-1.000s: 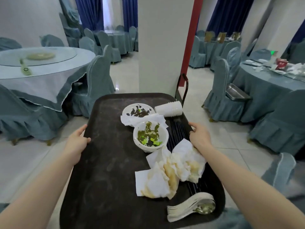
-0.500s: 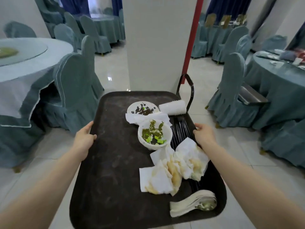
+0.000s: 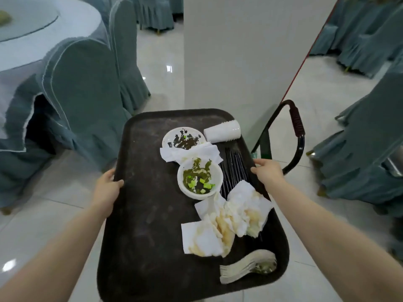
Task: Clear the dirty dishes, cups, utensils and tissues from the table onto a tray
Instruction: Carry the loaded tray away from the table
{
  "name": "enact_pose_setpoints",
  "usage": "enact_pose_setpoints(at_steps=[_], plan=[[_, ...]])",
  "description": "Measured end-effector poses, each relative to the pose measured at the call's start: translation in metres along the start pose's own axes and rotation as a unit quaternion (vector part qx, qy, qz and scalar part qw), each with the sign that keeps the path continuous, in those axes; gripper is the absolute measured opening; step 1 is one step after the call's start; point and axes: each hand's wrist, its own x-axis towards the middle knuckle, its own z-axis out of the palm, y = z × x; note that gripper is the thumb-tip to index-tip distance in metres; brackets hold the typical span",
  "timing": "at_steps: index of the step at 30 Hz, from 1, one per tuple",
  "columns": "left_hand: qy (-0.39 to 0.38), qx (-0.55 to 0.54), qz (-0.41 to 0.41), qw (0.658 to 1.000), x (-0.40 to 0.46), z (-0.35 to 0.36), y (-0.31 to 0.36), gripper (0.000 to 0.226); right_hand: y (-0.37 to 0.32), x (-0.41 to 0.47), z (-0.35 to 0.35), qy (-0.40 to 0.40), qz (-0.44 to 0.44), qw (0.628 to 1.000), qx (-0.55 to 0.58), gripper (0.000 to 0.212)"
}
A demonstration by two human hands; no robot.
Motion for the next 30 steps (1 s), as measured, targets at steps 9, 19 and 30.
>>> enact_pose_setpoints(at_steps=[9,19,30], plan=[[0.034,0.047,-0.142,0.988,0.100,0.075,0.011,0.038,-0.036,0.182,0.055,-0.058,-0.011,0.995,-0.086,0.033],[0.114,0.106,-0.227,0.961,0.131,0.191,-0.005,0.039,-0.051,0.364,0.114,-0.162,-0.099,0.967,-0.168,0.035],[0.119,0.076,-0.317,0.938,0.214,0.312,-0.111,0.022,0.024,0.519,0.209,-0.186,-0.111,0.943,-0.251,0.037]])
